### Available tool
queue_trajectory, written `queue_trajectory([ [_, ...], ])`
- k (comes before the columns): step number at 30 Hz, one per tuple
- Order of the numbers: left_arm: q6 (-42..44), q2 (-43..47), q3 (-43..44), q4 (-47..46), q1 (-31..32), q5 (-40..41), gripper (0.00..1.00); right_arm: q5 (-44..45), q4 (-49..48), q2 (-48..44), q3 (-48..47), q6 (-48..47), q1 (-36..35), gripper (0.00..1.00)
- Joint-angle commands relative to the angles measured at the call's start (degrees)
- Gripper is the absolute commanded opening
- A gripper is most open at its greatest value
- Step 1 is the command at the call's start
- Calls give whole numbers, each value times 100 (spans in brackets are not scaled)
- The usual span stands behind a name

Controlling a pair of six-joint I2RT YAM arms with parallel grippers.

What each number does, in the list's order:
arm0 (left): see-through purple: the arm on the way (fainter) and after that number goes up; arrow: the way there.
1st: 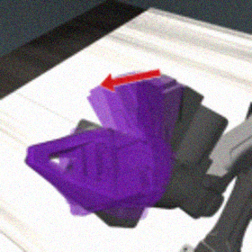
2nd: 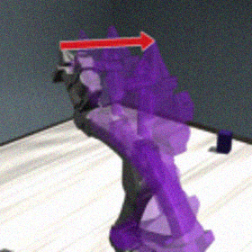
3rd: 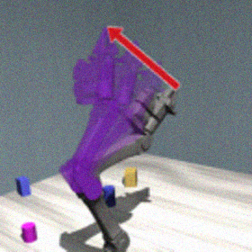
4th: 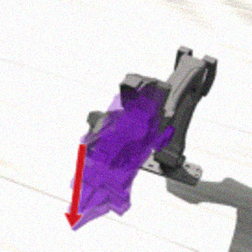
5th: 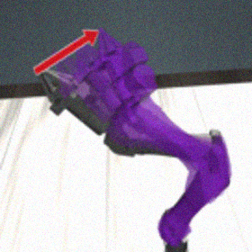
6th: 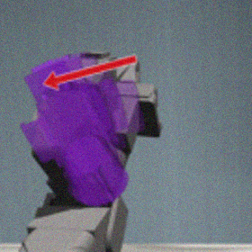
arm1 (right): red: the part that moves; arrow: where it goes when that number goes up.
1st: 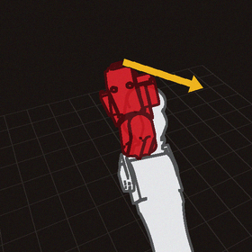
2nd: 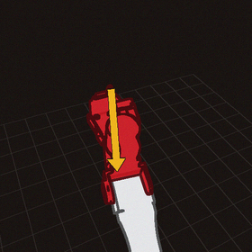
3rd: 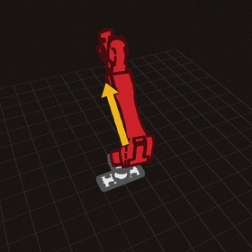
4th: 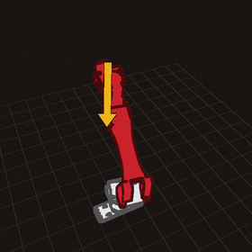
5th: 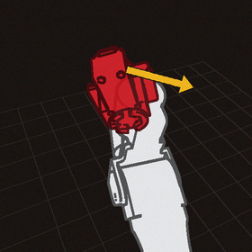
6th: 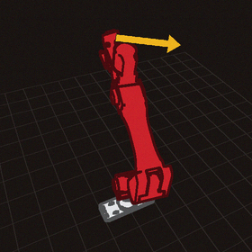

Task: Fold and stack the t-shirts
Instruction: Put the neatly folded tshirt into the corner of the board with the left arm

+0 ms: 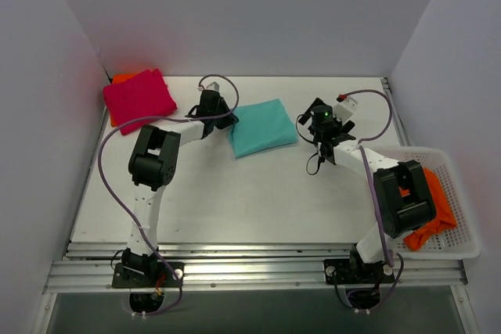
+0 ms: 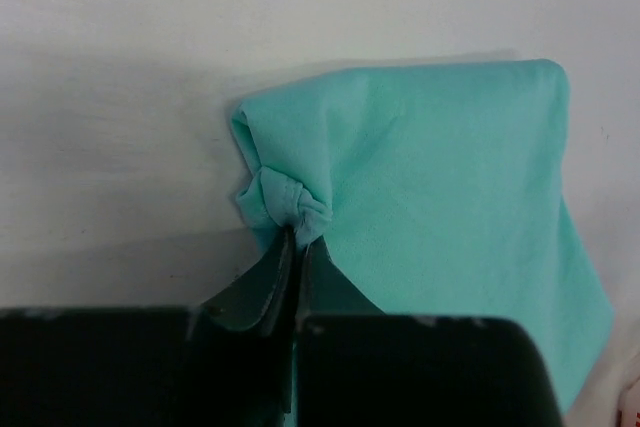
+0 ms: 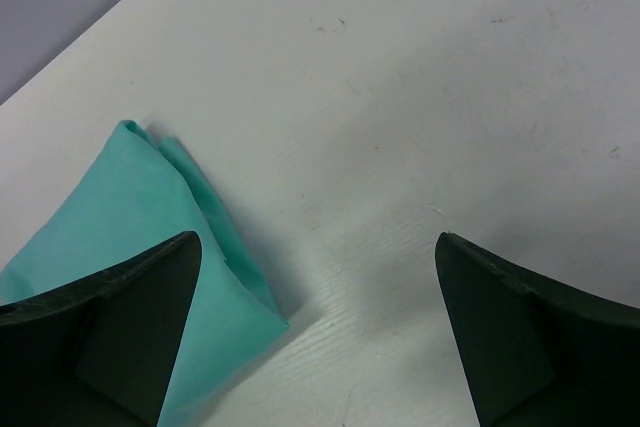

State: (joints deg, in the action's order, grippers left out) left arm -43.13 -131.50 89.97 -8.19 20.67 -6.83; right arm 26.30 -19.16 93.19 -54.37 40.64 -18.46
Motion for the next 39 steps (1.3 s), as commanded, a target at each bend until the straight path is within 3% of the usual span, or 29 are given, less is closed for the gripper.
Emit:
queue_trajectory([
  [1,235,-227,432,905,25,138,2,-187,-343,-301,216,31,193,100],
  [8,1113,-314,2406,2923,-563,208,2,-521,-598,-433,506,102,264,100],
  [17,1808,-420,4273,4665,-1458,358,2,-855,-879,-363,612,119,308,100],
  [23,2081,-95,4993,5264,-2408,332,2,-1101,-1064,-205,560,146,317,100],
  [24,2194,-156,5177,5388,-2653,323,9,-1153,-1099,-170,559,163,317,100],
  [26,2213,-341,5538,5660,-2892,594,4,-1294,-1230,-64,533,190,308,100],
  [34,966,-1077,5662,4467,-4446,-590,2,-1523,-1459,244,489,216,19,100],
  [35,747,-1166,5724,4388,-4527,-835,9,-1506,-1442,244,471,181,-35,100],
  [36,676,-1237,5707,4317,-4588,-924,26,-1462,-1433,261,410,181,-87,100],
  [37,631,-1290,5663,4256,-4659,-960,67,-1444,-1415,270,383,155,-140,100],
  [38,587,-1273,5576,4177,-4668,-1004,90,-1409,-1415,270,366,128,-228,100],
  [39,587,-1194,5323,4011,-4668,-996,94,-1365,-1407,296,340,119,-254,100],
])
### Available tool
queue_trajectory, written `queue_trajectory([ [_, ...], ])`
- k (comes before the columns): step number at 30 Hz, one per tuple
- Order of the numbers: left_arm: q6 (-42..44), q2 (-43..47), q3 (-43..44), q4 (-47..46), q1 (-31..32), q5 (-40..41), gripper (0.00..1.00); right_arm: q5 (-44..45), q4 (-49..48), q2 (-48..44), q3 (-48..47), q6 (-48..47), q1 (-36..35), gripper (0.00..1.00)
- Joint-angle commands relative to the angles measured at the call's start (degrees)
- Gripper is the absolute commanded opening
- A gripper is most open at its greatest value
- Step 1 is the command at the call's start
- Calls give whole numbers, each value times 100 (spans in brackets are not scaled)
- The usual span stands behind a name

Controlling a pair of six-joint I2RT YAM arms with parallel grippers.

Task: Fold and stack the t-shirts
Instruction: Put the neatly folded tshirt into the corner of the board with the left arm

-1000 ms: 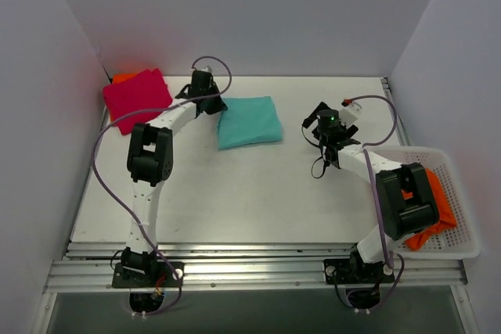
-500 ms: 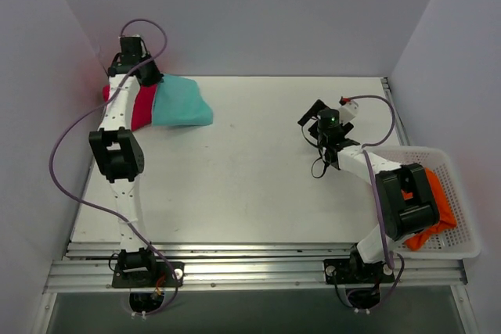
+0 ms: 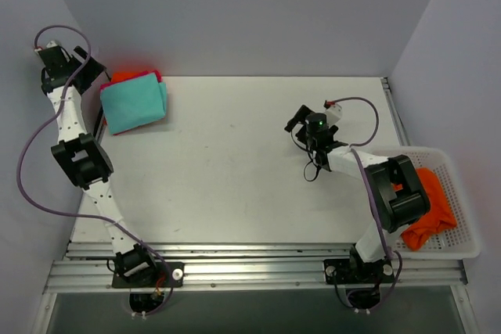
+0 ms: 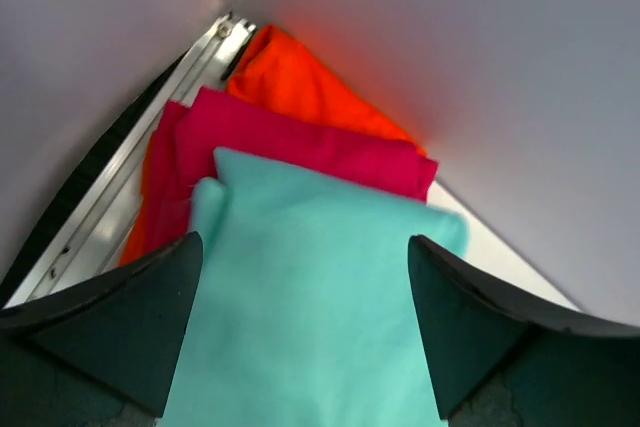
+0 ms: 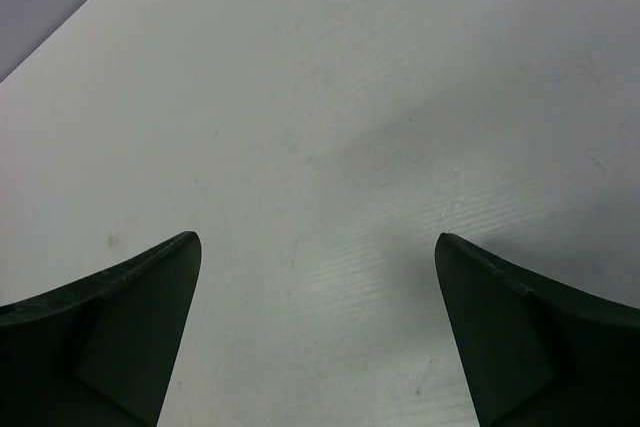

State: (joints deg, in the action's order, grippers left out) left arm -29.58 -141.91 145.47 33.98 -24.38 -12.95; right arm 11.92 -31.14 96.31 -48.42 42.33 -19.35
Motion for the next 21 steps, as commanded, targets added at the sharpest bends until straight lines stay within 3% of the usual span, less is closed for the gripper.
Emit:
queue_trajectory([
  [1,-786,-84,-377,-312,-163,-358,94,73,-209,1,-273,-49,-191,100],
  [11,-1146,1542,-2092,-1709,-137,-498,94,178,-235,72,-290,-137,-428,100],
  [16,-830,2656,-2470,-1597,231,-297,94,390,-157,98,-448,-470,-744,100],
  [19,-558,3518,-3066,-1359,626,158,94,381,-33,160,-729,-751,-1034,100],
  [21,-338,4359,-4014,-1358,890,494,94,363,-24,99,-887,-1155,-1245,100],
])
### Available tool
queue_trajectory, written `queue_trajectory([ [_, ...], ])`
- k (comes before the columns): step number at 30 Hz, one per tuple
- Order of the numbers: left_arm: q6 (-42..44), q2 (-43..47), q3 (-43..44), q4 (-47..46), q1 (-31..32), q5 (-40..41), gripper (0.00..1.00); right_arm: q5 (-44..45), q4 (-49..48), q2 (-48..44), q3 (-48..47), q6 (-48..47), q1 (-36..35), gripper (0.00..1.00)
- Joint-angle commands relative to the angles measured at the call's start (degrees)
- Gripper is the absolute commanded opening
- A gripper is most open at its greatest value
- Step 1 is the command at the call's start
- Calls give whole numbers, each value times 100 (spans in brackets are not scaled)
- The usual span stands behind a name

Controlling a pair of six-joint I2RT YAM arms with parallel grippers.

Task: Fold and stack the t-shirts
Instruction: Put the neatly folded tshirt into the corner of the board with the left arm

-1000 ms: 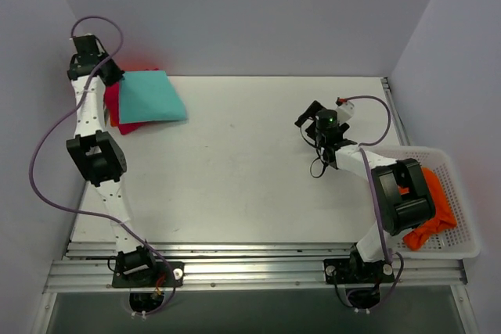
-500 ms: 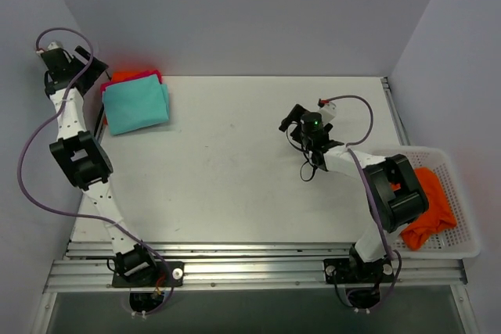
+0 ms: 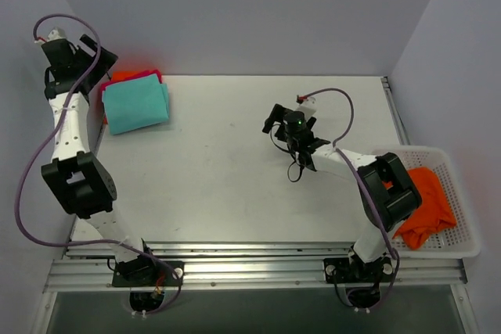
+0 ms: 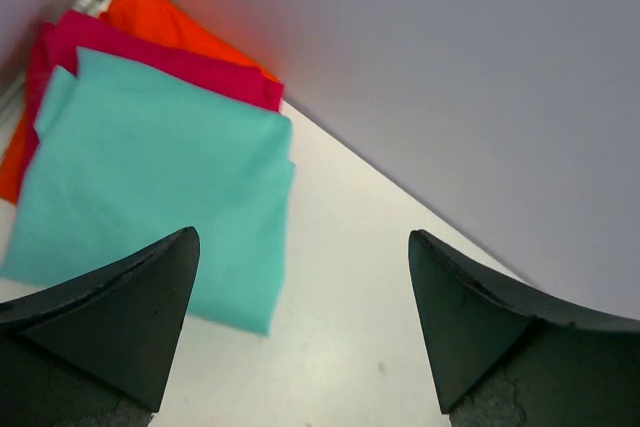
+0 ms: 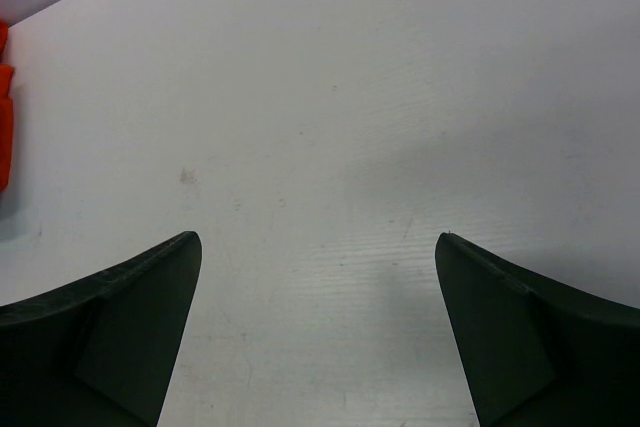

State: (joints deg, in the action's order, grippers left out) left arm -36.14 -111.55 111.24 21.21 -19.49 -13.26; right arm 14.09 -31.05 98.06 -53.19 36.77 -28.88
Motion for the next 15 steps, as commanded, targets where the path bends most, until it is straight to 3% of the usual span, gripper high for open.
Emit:
queue_trajectory([
  [1,449,1650,-995,-126,724,735,94,199,-7,-120,-429,-714,-511,100],
  [5,862,3145,-2868,-319,1692,2094,94,340,-129,-593,-307,-1084,-995,100],
  [7,1072,3884,-3809,-486,2087,2327,94,471,-121,-744,-271,-1198,-1180,100],
  [9,1118,4297,-4362,-513,2098,2310,94,656,-60,-955,-254,-1313,-1444,100],
  [15,1364,4615,-4936,-380,2405,2439,94,1298,-463,-1456,63,-1830,-1979,100],
])
